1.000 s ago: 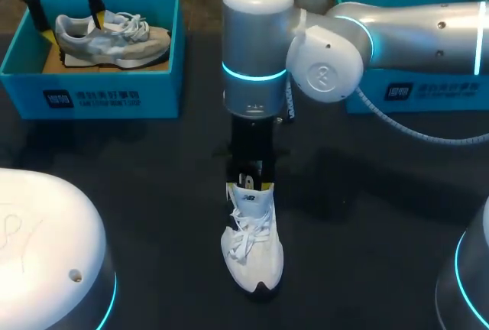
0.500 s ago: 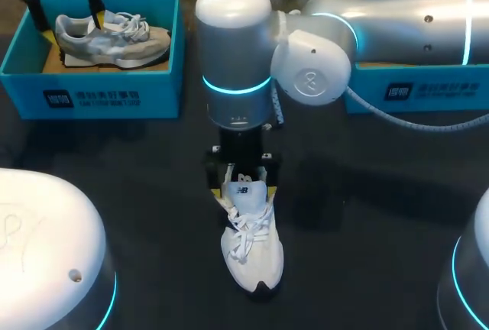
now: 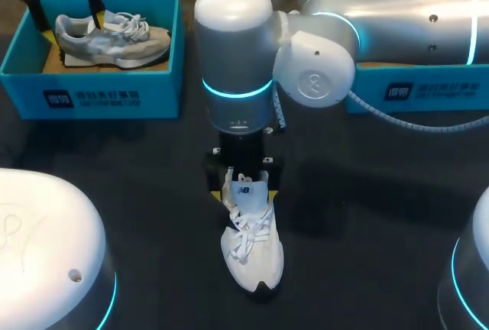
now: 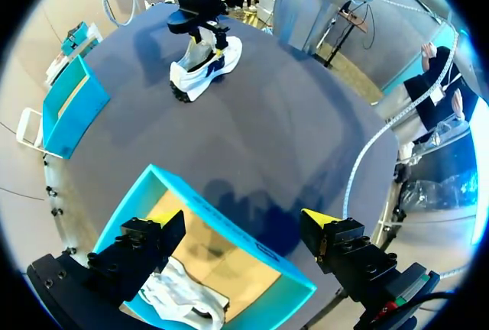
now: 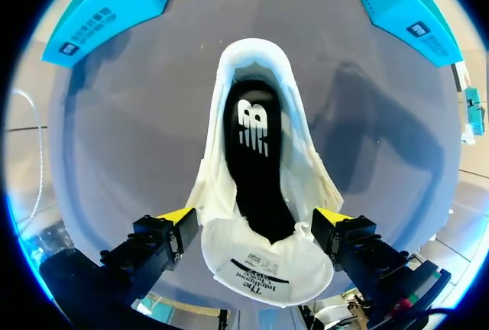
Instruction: Take the shoe out of the shoebox, open the shoe tongue, remove and reinsert the insole, then place the shoe into the shoebox
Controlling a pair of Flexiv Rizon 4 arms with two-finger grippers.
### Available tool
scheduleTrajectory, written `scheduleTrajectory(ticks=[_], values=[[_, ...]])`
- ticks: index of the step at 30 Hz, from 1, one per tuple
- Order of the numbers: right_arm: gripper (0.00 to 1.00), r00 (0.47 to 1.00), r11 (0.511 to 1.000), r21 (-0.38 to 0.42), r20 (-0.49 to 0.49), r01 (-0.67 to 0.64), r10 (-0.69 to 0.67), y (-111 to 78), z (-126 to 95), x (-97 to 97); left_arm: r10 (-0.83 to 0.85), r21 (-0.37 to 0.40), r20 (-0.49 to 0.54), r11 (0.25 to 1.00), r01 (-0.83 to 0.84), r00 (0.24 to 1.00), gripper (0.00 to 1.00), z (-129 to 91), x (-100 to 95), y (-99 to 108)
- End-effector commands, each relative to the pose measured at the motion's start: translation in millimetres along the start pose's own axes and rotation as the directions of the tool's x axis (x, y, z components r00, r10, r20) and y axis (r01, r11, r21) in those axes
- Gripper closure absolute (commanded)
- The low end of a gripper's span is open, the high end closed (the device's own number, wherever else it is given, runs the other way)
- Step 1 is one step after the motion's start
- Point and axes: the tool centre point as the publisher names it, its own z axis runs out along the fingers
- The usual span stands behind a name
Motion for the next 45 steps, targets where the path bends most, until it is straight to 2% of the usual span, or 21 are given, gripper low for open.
scheduleTrajectory(ticks=[1,9,14,19,25,26,29,30,31,32,34,35,43,45], values=[[0.0,1.0,0.999,-0.029,0.001,-0.022,0.022,-13.1,-9.4,-7.4,0.0,-0.003,-0.003,1.0,0.0,1.0,0.0,-0.7,0.1,0.0],[0.0,0.996,0.996,-0.052,-0.036,-0.077,0.075,-40.6,-22.4,-13.3,0.0,-0.003,-0.003,1.0,0.0,1.0,0.0,-0.7,0.1,0.0],[0.0,0.994,0.993,-0.044,-0.035,-0.107,0.105,-52.0,-26.1,-15.4,0.0,-0.003,-0.003,1.0,0.0,1.0,0.0,-0.7,0.1,0.0],[0.0,0.99,0.991,-0.039,-0.072,-0.125,0.122,-73.7,-23.8,-15.5,0.0,-0.003,-0.003,1.0,0.0,1.0,0.0,-0.7,0.1,0.0],[0.0,0.989,0.991,-0.031,-0.079,-0.131,0.129,-86.8,-25.4,-8.7,0.0,-0.003,-0.003,1.0,0.0,1.0,0.0,-0.7,0.1,0.0],[0.0,0.989,0.992,-0.039,-0.08,-0.124,0.12,-94.2,-27.5,-5.7,0.0,-0.003,-0.003,1.0,0.0,1.0,0.0,-0.7,0.1,0.0],[0.0,0.99,0.991,-0.056,-0.082,-0.118,0.113,-96.7,-27.9,-5.4,0.0,-0.003,-0.003,1.0,0.0,1.0,0.0,-0.7,0.1,0.0],[0.14,0.991,0.991,-0.058,-0.077,-0.117,0.112,-96.8,-27.9,-5.5,0.0,-0.003,-0.003,1.0,0.0,1.0,0.0,-0.7,0.1,0.0],[0.5,0.991,0.991,-0.061,-0.07,-0.115,0.111,-96.5,-28.6,-4.8,0.0,-0.003,-0.003,1.0,0.0,1.0,0.0,-0.7,0.1,0.0],[0.56,0.992,0.992,-0.062,-0.067,-0.114,0.109,-96.1,-29.1,-4.3,0.0,-0.003,-0.003,1.0,0.0,1.0,0.0,-0.7,0.1,0.0],[0.56,0.992,0.992,-0.062,-0.067,-0.114,0.109,-96.1,-29.1,-4.3,0.0,-0.003,-0.003,1.0,0.0,1.0,0.0,-0.7,0.1,0.0],[0.6,0.994,0.992,-0.071,-0.055,-0.102,0.098,-94.1,-31.6,-3.0,0.0,-0.003,-0.003,1.0,0.0,1.0,0.0,-0.7,0.1,0.0],[0.61,0.998,0.995,-0.081,-0.032,-0.057,0.054,-81.1,-34.9,-2.4,0.0,-0.003,-0.003,1.0,0.0,1.0,0.0,-0.7,0.1,0.0],[0.62,0.999,0.997,-0.074,-0.036,-0.032,0.029,-70.4,-29.4,-3.3,0.0,-0.003,-0.003,1.0,0.0,1.0,0.0,-0.7,0.1,0.0]])
